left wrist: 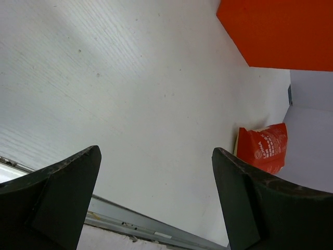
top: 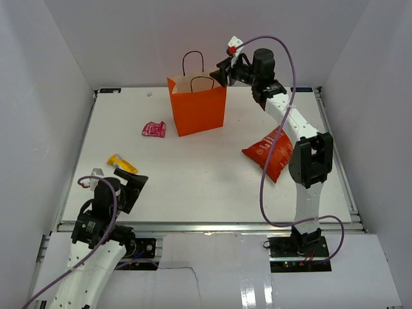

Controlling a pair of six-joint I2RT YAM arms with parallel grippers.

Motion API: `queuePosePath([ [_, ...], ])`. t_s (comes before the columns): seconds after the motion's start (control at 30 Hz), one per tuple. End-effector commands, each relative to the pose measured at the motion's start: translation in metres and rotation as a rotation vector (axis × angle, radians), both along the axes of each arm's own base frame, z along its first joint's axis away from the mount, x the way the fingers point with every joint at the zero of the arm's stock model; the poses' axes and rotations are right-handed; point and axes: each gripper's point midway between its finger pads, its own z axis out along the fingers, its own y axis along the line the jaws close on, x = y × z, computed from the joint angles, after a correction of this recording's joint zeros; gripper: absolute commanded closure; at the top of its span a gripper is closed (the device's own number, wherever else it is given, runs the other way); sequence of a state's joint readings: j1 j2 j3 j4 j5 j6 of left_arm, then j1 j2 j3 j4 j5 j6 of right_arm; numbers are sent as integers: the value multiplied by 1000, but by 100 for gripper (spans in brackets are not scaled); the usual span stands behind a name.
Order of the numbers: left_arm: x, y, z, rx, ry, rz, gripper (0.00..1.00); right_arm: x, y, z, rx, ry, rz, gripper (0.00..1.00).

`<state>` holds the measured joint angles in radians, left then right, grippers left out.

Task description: Place the snacks into the paper bag

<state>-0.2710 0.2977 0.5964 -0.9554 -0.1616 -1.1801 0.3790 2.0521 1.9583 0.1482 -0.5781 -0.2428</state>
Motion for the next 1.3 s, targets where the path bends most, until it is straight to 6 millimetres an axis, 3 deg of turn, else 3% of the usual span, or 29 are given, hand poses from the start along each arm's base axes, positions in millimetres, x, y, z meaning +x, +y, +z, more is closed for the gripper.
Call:
queuePosePath([
  [0.0, 15, 6, -3, -32, 40, 107, 2, -9, -32, 65, 75, -59, -57, 46],
  [0.1, 30, 9, -4, -16, 80, 155, 2, -13, -62, 78, 87, -18, -89, 42],
  [0.13, 38, 8, 5, -19, 63, 161, 2, -15, -70, 77, 87, 1, -100, 41],
  [0.17, 46, 9, -1, 11, 100, 167, 3, -20, -87, 71, 79, 40, -119, 40],
  [0.27, 70, 7, 9, 61, 83, 156, 3, -28, -120, 53, 53, 90, -157, 39],
  [0.3, 77, 8, 9, 93, 92, 147, 3, -45, -124, 61, 47, 71, -126, 39],
  [0.33, 87, 9, 3, 128, 138, 147, 3, -49, -137, 29, 13, 138, -130, 38],
  [0.37, 92, 11, 0, 147, 163, 147, 3, -60, -141, 20, -5, 156, -109, 38],
  [0.4, 98, 18, -4, 175, 192, 147, 4, -86, -139, 18, -24, 177, -40, 37],
  [0.43, 107, 21, -10, 193, 239, 149, 4, -99, -142, -12, -78, 199, -5, 36],
  [0.5, 114, 39, -18, 224, 308, 182, 5, -138, -142, -31, -127, 247, 61, 32],
  [0.53, 118, 46, -30, 268, 374, 178, 5, -153, -143, -64, -158, 292, 85, 30],
  [0.57, 127, 53, -22, 291, 378, 195, 5, -170, -145, -65, -171, 280, 93, 30],
  [0.63, 128, 71, -26, 363, 447, 230, 5, -191, -148, -87, -190, 315, 100, 30],
  [0.67, 132, 78, -35, 408, 497, 215, 5, -205, -151, -112, -207, 355, 108, 29],
  [0.7, 138, 84, -30, 427, 501, 223, 5, -215, -152, -112, -210, 347, 106, 29],
  [0.8, 148, 100, -42, 490, 560, 207, 5, -236, -154, -134, -215, 396, 113, 29],
  [1.03, 157, 130, -85, 519, 680, 128, 5, -252, -155, -147, -199, 456, 110, 29],
  [1.27, 172, 123, -117, 449, 687, -13, 5, -250, -154, -147, -191, 470, 108, 29],
])
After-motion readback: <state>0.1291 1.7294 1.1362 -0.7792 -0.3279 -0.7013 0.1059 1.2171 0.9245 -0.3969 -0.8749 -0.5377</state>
